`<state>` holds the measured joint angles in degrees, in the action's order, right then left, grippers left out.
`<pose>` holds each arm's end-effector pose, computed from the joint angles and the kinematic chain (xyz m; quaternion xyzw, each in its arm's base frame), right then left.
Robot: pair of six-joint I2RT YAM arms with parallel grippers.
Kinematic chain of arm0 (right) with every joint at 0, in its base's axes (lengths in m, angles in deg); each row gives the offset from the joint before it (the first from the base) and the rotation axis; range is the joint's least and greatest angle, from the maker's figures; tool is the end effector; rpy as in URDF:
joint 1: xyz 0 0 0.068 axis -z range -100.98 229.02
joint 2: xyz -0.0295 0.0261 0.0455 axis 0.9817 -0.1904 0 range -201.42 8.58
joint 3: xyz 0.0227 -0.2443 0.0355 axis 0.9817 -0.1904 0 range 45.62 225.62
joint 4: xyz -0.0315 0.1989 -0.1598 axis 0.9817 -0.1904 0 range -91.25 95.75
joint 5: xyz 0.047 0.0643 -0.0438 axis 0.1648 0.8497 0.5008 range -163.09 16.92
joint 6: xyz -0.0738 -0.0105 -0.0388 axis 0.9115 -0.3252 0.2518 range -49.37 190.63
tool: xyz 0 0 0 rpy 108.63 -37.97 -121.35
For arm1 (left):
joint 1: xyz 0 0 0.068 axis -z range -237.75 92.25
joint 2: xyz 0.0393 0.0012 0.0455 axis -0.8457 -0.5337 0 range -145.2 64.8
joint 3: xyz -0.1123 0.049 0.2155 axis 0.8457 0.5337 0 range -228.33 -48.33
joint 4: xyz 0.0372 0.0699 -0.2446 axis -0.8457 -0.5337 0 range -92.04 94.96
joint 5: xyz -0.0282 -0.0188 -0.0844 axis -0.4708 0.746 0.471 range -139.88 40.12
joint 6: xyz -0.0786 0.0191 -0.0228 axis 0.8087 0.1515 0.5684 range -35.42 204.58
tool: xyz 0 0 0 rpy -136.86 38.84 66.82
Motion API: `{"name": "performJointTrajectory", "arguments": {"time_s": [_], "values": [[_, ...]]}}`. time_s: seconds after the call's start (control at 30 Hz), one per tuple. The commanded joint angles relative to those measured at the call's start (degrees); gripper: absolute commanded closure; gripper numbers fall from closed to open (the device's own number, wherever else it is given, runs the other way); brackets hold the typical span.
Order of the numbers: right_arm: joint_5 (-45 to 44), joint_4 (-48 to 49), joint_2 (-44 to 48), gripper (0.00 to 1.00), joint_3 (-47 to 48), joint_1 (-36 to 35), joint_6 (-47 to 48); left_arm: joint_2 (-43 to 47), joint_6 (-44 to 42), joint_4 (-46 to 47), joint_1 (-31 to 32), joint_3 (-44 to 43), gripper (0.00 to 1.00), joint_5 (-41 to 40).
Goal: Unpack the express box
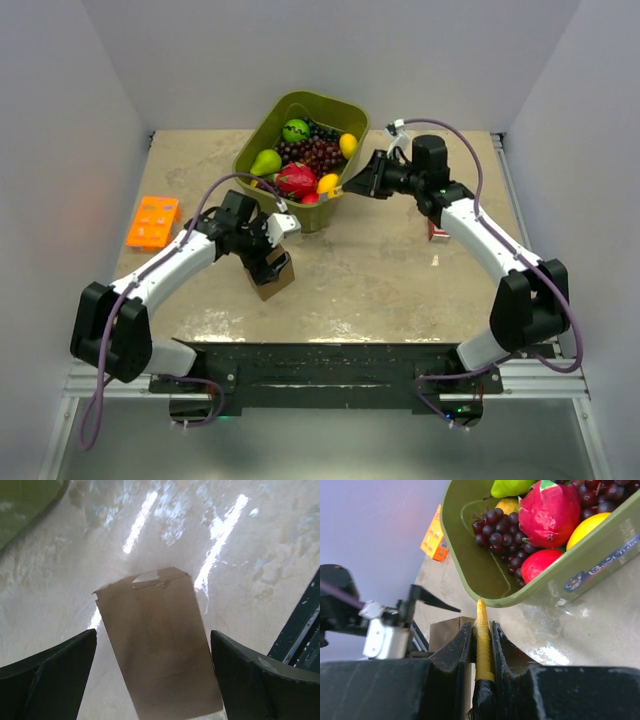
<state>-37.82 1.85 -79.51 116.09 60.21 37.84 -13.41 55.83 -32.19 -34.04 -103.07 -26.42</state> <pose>0.3497 0.1641 0.2868 -0.0733 0.8027 0.4589 0.3738 0.2493 -0.1415 0.1825 0.4648 0.8268 -0.1856 0.2567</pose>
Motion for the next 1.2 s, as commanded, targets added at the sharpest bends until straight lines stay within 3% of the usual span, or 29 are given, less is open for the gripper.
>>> {"name": "performJointTrajectory", "arguments": {"time_s": [0.0,0.17,0.33,0.5,0.67,0.77,0.97,1.17], "values": [[0.0,3.1,5.7,1.00,0.6,-0.5,-0.2,1.1,3.4,-1.3,-0.1,0.1,0.01,-4.7],[-2.7,0.4,10.3,1.00,-4.8,-0.4,3.3,9.3,-3.4,1.6,-0.1,7.1,0.12,0.2],[-9.1,-3.0,10.8,1.00,-5.5,-3.2,4.0,14.1,-3.2,8.3,-0.2,9.1,0.18,8.8],[-10.9,-4.1,9.1,1.00,-6.6,-8.9,7.9,10.5,-1.9,10.2,-0.3,10.0,0.25,9.9],[-9.3,-0.2,9.2,1.00,-10.2,-8.9,5.9,7.1,-2.6,9.5,-0.2,8.6,0.19,5.5],[-9.6,1.9,10.0,1.00,-12.5,-8.8,2.8,5.3,-2.8,9.0,-0.2,7.9,0.19,5.3],[-13.6,3.7,10.8,1.00,-15.8,-8.9,-8.1,5.3,0.1,10.5,-0.3,8.2,0.40,6.0],[-8.6,11.5,7.1,1.00,-13.4,-8.8,-14.7,9.1,1.3,11.8,-0.3,11.1,0.42,6.0]]}}
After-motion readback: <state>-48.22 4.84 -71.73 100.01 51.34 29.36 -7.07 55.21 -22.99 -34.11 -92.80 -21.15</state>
